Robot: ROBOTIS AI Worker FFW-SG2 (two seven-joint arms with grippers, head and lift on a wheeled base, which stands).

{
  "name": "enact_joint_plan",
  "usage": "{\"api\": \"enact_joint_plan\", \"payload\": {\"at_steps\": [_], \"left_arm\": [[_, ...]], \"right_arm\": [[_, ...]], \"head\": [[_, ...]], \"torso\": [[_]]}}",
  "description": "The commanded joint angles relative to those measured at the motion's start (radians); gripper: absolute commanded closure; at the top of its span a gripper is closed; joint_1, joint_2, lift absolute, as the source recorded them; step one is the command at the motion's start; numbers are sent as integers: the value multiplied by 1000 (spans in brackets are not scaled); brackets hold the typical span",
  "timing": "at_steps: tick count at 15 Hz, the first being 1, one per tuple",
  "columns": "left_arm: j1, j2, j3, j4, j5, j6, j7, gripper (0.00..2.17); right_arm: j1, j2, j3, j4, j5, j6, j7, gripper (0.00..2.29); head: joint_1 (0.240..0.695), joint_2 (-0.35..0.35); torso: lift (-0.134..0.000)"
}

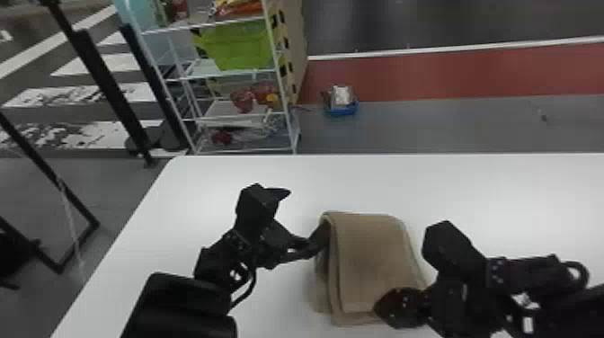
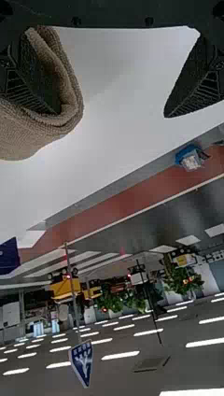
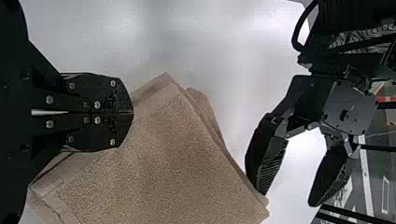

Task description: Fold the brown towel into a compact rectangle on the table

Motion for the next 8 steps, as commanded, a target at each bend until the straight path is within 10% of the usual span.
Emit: {"api": "enact_joint_plan", "payload": {"at_steps": [1,8], "left_arm": [[-13,-3,-10,33,-8,0,-25,76],[-19,-3,-17,40,-22,3,-77,76]], "right_arm": [[-2,2,-7,-3,-24,-6,-1,2037],[-37,71,-40,-18,-118,-6,-83,2037]], "head": [[695,207],[695,197]], "torso": [[-123],[-123]]}}
